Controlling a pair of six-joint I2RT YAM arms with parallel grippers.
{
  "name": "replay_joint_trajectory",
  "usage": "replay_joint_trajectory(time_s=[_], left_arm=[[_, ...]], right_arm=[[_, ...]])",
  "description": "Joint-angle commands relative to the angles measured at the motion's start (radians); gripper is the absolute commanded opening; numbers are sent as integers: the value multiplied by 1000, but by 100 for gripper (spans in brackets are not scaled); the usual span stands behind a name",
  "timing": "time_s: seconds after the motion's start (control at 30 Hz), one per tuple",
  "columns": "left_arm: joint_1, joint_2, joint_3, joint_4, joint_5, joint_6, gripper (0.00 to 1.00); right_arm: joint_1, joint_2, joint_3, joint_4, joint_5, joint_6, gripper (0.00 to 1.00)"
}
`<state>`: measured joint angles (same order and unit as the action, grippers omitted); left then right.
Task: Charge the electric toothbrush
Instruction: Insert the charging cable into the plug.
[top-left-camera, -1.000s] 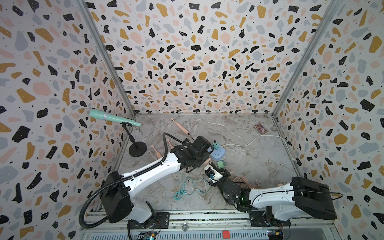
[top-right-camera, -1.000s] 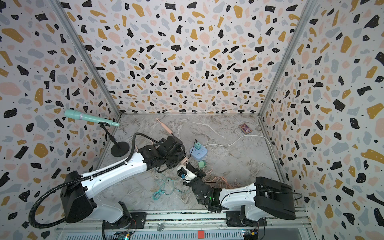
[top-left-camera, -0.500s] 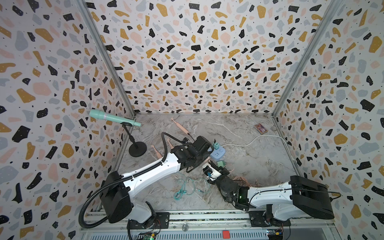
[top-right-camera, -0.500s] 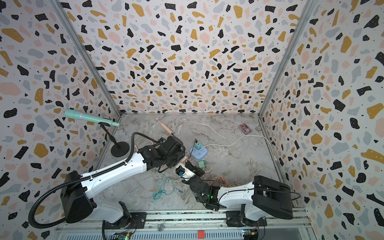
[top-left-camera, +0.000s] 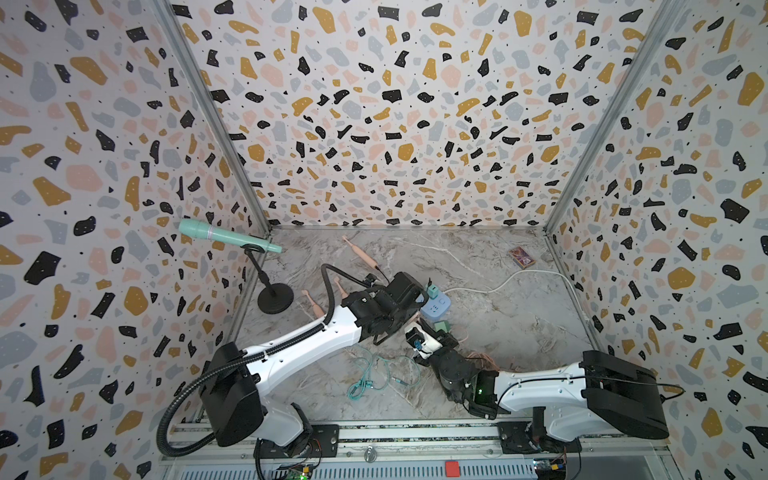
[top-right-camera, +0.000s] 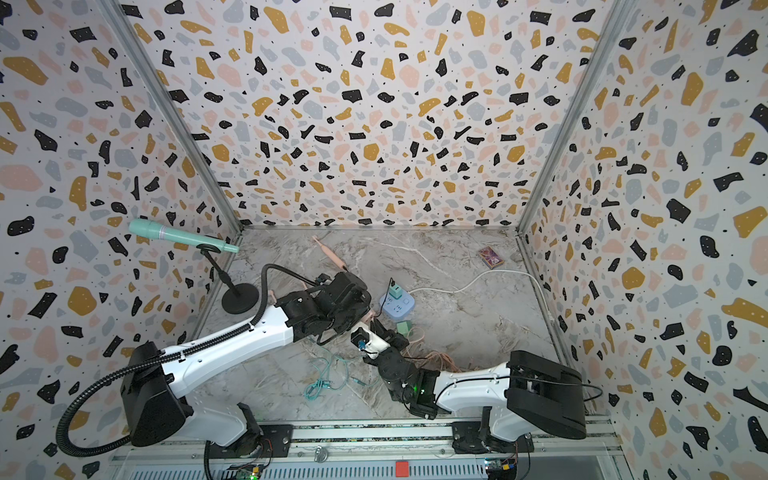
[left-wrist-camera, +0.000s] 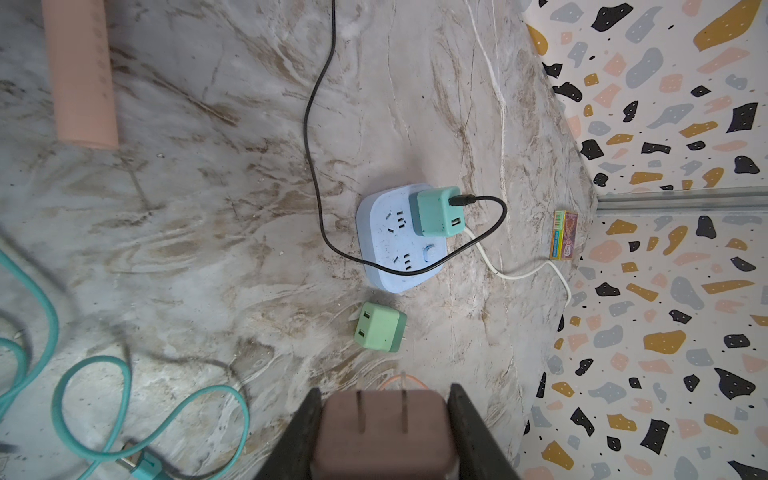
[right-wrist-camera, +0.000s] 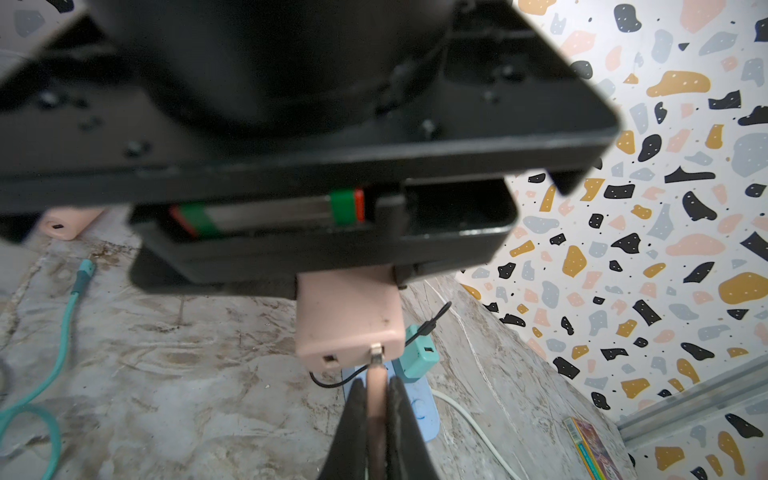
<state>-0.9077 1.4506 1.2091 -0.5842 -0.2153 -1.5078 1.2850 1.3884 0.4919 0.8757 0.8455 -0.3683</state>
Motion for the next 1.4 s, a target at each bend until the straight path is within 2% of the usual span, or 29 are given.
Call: replay_joint_trajectory(time_s=[0.0, 0.17, 0.4, 0.53, 0.63, 0.83, 1.13, 1.37], left_arm=[[-111, -5, -7, -92, 296, 15, 0], [-109, -2, -10, -97, 289, 14, 0], [-110, 3, 12, -116, 277, 18, 0], [-111, 5, 12, -109, 279, 15, 0], [-116, 2, 12, -108, 278, 11, 0], [-122, -8, 13, -104, 269, 0, 0], [-152, 23, 12, -95, 269, -3, 0], [-165, 20, -4, -85, 265, -9, 0]], right_arm=[[-25, -68, 49, 169, -83, 40, 0], [24, -65, 27, 172, -9, 40, 0], [46, -106, -2, 70, 40, 171, 0], [31, -88, 14, 89, 58, 155, 0], [28, -50, 19, 147, 27, 111, 0], [28, 16, 70, 233, 83, 46, 0], [32, -23, 160, 79, 37, 103, 0], [9, -60, 170, 45, 18, 122, 0]])
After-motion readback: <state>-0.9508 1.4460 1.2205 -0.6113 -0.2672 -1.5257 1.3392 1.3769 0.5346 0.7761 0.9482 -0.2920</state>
